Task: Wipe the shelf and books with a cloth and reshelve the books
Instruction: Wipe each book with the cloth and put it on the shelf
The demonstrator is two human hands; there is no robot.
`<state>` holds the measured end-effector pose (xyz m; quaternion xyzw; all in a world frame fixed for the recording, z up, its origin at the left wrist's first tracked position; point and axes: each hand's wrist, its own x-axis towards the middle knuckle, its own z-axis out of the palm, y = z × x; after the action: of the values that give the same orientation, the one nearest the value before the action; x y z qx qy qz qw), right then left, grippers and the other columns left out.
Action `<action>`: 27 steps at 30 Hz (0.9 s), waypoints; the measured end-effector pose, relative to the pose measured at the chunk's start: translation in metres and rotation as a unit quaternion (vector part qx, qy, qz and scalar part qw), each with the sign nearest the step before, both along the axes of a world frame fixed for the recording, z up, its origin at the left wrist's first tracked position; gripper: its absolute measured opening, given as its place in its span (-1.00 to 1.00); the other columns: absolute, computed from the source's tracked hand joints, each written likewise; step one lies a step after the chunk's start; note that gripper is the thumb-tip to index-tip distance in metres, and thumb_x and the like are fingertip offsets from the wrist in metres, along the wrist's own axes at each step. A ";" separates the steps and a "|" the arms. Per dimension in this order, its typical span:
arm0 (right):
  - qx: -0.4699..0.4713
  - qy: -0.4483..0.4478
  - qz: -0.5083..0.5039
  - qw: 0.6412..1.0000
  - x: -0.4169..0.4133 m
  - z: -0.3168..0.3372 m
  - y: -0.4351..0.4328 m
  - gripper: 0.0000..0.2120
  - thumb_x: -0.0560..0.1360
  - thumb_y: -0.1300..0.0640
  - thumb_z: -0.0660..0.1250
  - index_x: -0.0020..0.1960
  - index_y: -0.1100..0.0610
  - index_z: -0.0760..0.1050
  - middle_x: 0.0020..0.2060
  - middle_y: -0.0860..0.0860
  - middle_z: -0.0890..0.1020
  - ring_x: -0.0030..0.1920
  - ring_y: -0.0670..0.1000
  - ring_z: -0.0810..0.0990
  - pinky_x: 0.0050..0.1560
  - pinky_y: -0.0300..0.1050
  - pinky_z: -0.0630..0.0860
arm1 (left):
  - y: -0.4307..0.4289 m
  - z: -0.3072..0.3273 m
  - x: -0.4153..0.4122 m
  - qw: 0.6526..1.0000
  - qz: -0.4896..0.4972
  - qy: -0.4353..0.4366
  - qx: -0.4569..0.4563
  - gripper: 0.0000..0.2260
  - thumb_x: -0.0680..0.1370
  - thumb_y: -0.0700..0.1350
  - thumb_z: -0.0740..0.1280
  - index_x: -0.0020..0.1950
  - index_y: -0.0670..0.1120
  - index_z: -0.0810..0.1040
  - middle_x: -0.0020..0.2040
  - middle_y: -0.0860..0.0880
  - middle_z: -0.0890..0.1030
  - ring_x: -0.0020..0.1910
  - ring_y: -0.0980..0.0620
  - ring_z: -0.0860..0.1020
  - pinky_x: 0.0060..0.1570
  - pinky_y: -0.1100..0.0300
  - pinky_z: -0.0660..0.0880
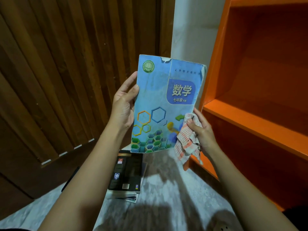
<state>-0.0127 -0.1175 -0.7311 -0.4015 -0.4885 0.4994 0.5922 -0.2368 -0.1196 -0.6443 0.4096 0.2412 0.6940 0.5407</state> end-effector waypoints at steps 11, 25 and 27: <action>0.125 -0.065 -0.220 0.965 0.110 0.085 0.042 -0.54 0.55 0.25 0.27 0.34 -0.16 0.39 0.15 -0.05 0.59 0.16 0.00 0.58 0.08 0.01 0.58 | 0.058 0.050 0.129 0.991 0.071 0.067 0.089 -0.64 0.57 -0.27 0.26 0.32 0.02 0.46 0.38 -0.12 0.44 0.34 -0.10 0.44 0.32 -0.19 0.36; -0.064 -0.055 -0.270 0.959 0.177 0.058 0.112 -0.74 0.59 0.08 0.21 0.16 0.20 0.52 -0.01 0.11 0.61 -0.07 0.08 0.56 -0.22 -0.15 0.45 | 0.118 0.016 0.219 0.950 0.110 0.216 0.198 -0.36 0.53 -0.27 0.33 0.42 0.21 0.12 0.37 0.20 0.37 0.28 0.23 0.46 0.16 0.22 0.52; -0.084 -0.005 -0.218 0.972 0.174 0.058 0.118 -0.78 0.57 -0.01 0.23 0.16 0.04 0.51 0.00 -0.02 0.62 -0.10 -0.02 0.61 -0.19 -0.14 0.51 | 0.127 0.009 0.221 0.924 0.142 0.272 0.226 -0.37 0.58 -0.16 0.29 0.44 0.31 0.02 0.45 0.19 0.28 0.39 0.19 0.35 0.29 0.11 0.44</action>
<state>0.1609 0.0006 -0.6730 -0.5491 -0.3489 0.3952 0.6485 -0.0163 0.0074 -0.6350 0.6558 0.2715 0.6611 0.2433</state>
